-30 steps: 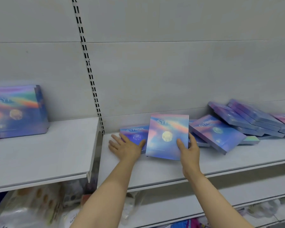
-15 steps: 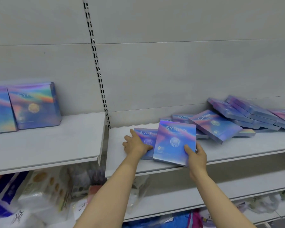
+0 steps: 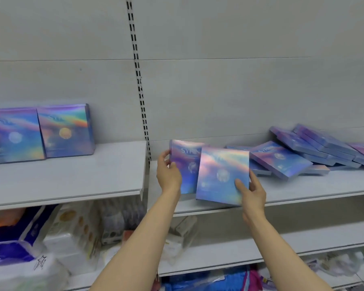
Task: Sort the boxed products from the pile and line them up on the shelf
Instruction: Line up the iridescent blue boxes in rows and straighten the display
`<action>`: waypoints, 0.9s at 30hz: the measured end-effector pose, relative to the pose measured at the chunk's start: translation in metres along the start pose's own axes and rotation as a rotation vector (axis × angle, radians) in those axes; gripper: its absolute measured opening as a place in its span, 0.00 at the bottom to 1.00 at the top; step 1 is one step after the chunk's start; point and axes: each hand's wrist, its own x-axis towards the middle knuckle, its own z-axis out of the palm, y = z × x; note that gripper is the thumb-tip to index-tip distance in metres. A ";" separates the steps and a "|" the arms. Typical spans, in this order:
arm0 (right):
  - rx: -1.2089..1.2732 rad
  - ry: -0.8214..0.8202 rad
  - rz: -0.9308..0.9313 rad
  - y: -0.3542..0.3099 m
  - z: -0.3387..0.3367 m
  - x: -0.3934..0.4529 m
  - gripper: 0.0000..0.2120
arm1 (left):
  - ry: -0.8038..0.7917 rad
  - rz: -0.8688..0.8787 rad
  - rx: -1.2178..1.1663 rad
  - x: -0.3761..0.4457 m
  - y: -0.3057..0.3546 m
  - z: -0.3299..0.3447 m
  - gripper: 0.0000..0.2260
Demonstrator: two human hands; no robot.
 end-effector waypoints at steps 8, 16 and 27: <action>0.233 -0.043 -0.140 -0.053 0.065 -0.027 0.28 | 0.140 0.300 -0.062 0.018 0.067 -0.060 0.22; 0.241 -0.176 -0.147 -0.050 0.165 -0.075 0.28 | 0.312 0.378 -0.123 0.087 0.087 -0.186 0.21; 0.221 -0.326 -0.128 -0.021 0.311 -0.143 0.27 | 0.483 0.306 -0.149 0.182 0.076 -0.370 0.19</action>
